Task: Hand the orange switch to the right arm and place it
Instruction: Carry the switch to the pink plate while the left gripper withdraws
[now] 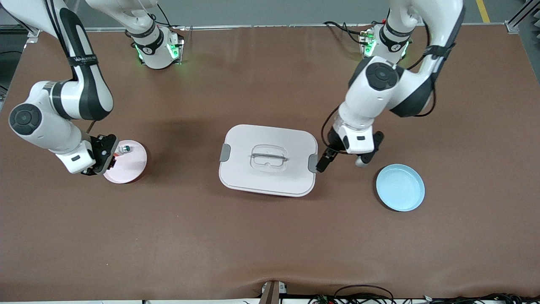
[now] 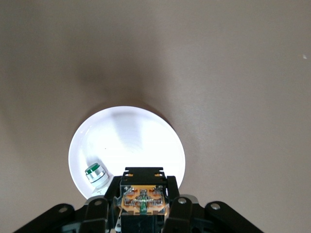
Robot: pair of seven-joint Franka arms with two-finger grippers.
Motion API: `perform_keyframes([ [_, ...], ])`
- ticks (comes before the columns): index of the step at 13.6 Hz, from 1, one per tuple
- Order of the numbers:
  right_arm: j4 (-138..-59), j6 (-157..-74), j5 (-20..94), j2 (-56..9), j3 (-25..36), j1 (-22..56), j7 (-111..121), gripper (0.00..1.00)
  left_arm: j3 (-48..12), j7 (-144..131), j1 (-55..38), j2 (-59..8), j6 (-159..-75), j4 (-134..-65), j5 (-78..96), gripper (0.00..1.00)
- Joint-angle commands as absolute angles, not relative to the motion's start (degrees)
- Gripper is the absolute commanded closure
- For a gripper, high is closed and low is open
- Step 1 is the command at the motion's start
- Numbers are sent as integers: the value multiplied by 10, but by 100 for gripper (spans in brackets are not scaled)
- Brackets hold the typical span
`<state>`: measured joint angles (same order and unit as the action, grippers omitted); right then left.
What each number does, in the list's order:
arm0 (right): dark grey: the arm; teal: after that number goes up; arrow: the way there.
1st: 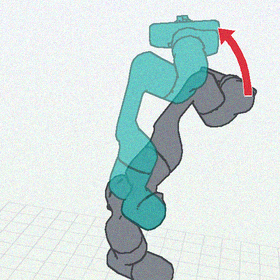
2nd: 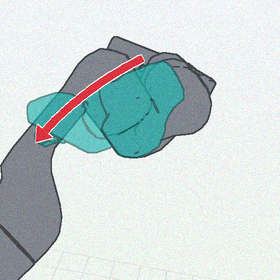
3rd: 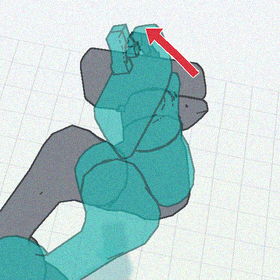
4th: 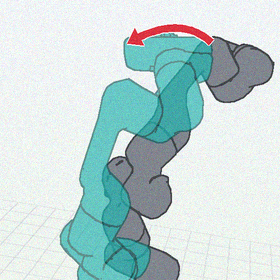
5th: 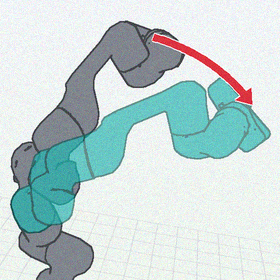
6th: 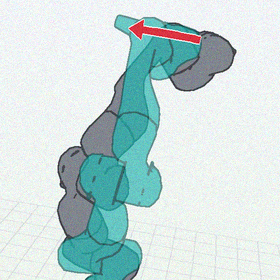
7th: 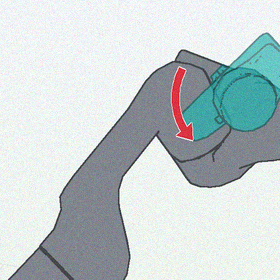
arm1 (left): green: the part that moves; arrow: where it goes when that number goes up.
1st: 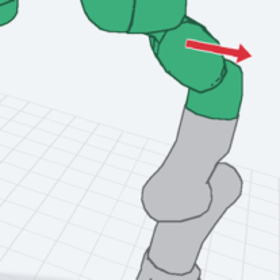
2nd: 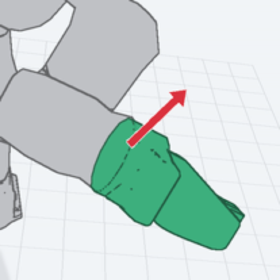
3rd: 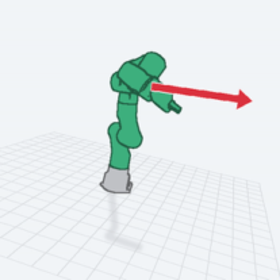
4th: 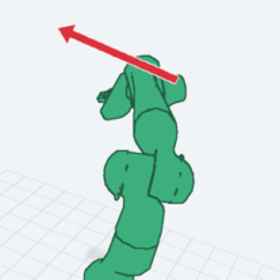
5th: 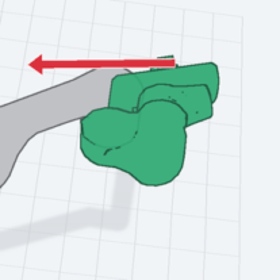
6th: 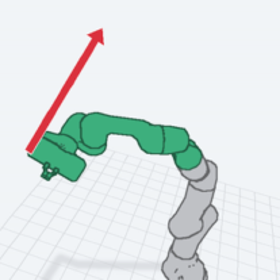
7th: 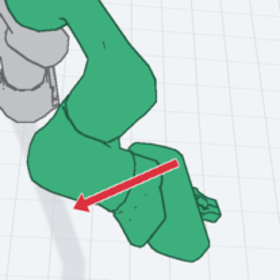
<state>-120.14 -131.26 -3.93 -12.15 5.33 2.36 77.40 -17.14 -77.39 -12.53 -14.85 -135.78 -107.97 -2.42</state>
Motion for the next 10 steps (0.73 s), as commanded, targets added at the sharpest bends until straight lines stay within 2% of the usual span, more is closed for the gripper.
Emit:
perform_keyframes([
  [1,-1249,-1357,-54,-102,44,11,794,100,-178,-625,-82,-102,-1282,-1098,-30,0],
  [7,-1260,-1417,-64,-140,44,0,868,100,-178,-209,12,-43,-1152,-1100,-29,0],
  [10,-1282,-1469,-63,-158,43,-8,869,100,-178,-135,48,-18,-1146,-1097,-18,0],
])
